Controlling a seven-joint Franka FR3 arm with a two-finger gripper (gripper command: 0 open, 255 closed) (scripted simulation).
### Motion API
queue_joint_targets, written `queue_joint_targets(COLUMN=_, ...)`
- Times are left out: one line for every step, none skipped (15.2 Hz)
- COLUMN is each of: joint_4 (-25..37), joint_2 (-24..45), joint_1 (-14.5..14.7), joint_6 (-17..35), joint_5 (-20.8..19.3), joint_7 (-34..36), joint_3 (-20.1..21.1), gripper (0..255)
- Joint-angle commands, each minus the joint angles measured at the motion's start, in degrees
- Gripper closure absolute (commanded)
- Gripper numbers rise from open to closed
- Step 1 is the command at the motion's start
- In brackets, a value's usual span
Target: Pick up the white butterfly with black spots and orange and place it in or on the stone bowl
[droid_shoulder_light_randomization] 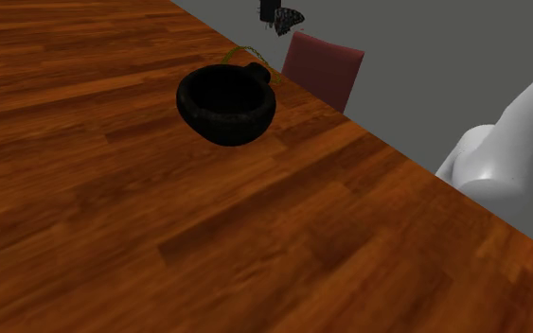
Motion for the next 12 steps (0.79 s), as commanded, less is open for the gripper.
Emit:
queue_joint_targets(joint_4=4.49, joint_2=4.08, joint_1=1.68, joint_6=-0.52, joint_5=-1.41, joint_7=3.5, joint_3=1.98, gripper=255)
queue_joint_targets(joint_4=7.06, joint_2=6.33, joint_1=2.72, joint_6=-0.97, joint_5=-2.34, joint_7=5.24, joint_3=2.94, gripper=255)
queue_joint_targets(joint_4=9.87, joint_2=8.73, joint_1=3.92, joint_6=-1.54, joint_5=-3.4, joint_7=6.99, joint_3=3.84, gripper=255)
queue_joint_targets(joint_4=13.55, joint_2=11.77, joint_1=5.58, joint_6=-2.41, joint_5=-4.85, joint_7=9.03, joint_3=4.8, gripper=255)
queue_joint_targets(joint_4=11.73, joint_2=11.0, joint_1=5.4, joint_6=-1.28, joint_5=-4.46, joint_7=8.73, joint_3=4.52, gripper=255)
queue_joint_targets(joint_4=9.99, joint_2=10.28, joint_1=5.14, joint_6=-0.19, joint_5=-4.12, joint_7=8.47, joint_3=4.39, gripper=255)
queue_joint_targets(joint_4=8.32, joint_2=9.61, joint_1=4.89, joint_6=0.87, joint_5=-3.81, joint_7=8.22, joint_3=4.29, gripper=255)
queue_joint_targets(joint_4=6.72, joint_2=8.99, joint_1=4.66, joint_6=1.9, joint_5=-3.52, joint_7=7.98, joint_3=4.19, gripper=255)
queue_joint_targets(joint_4=5.18, joint_2=8.41, joint_1=4.46, joint_6=2.9, joint_5=-3.26, joint_7=7.75, joint_3=4.1, gripper=255)
queue_joint_targets(joint_4=3.7, joint_2=7.86, joint_1=4.29, joint_6=3.88, joint_5=-3.01, joint_7=7.53, joint_3=4.01, gripper=255)
queue_joint_targets(joint_4=2.27, joint_2=7.34, joint_1=4.13, joint_6=4.85, joint_5=-2.78, joint_7=7.32, joint_3=3.93, gripper=255)
queue_joint_targets(joint_4=0.89, joint_2=6.86, joint_1=3.99, joint_6=5.79, joint_5=-2.57, joint_7=7.12, joint_3=3.85, gripper=255)
